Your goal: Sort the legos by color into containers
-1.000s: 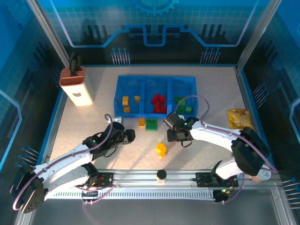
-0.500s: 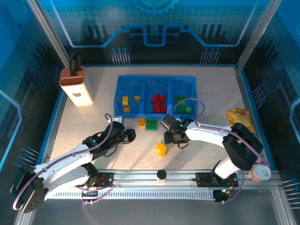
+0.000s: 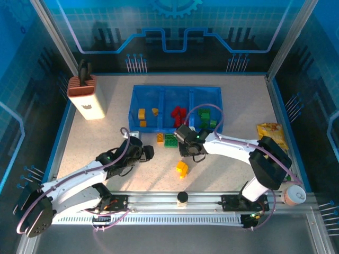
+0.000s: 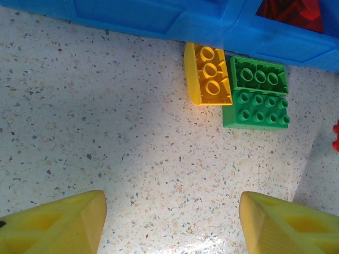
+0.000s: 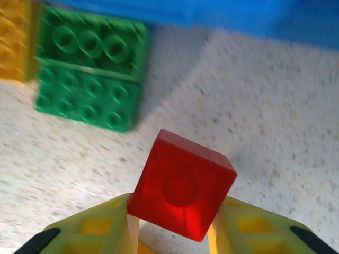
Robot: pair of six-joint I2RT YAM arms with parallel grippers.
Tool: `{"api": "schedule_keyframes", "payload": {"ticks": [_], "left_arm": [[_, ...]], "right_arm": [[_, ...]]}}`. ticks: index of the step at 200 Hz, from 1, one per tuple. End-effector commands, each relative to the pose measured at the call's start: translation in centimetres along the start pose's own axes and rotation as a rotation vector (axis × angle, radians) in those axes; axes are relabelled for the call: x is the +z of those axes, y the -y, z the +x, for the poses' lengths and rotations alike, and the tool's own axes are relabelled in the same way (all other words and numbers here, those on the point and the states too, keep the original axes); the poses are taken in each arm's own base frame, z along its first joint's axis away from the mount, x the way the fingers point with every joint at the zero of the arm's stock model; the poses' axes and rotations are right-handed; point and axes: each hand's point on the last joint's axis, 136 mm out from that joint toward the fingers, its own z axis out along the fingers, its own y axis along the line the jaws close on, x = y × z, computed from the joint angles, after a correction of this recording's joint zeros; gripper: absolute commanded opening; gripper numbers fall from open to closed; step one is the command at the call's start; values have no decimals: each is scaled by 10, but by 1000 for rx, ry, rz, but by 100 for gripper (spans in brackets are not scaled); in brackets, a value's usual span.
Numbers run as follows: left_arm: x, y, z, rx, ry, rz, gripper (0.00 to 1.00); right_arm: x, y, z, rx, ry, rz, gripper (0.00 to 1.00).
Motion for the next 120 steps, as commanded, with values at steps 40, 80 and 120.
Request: {"api": "schedule_keyframes", "payload": {"ticks": [40,80,120], "left_arm": [[-9,3,-13,-2,41,11,68],[-19,-5,-13,-7,61,-4,68],[-25,-14,-10,-8,73,-18,68]], "right_arm": [[-7,-5,-92,-44,72,-5,36],[10,-8,-132,-42,46,1,41],[2,-23,-139,-50,66,-33,75]]}}
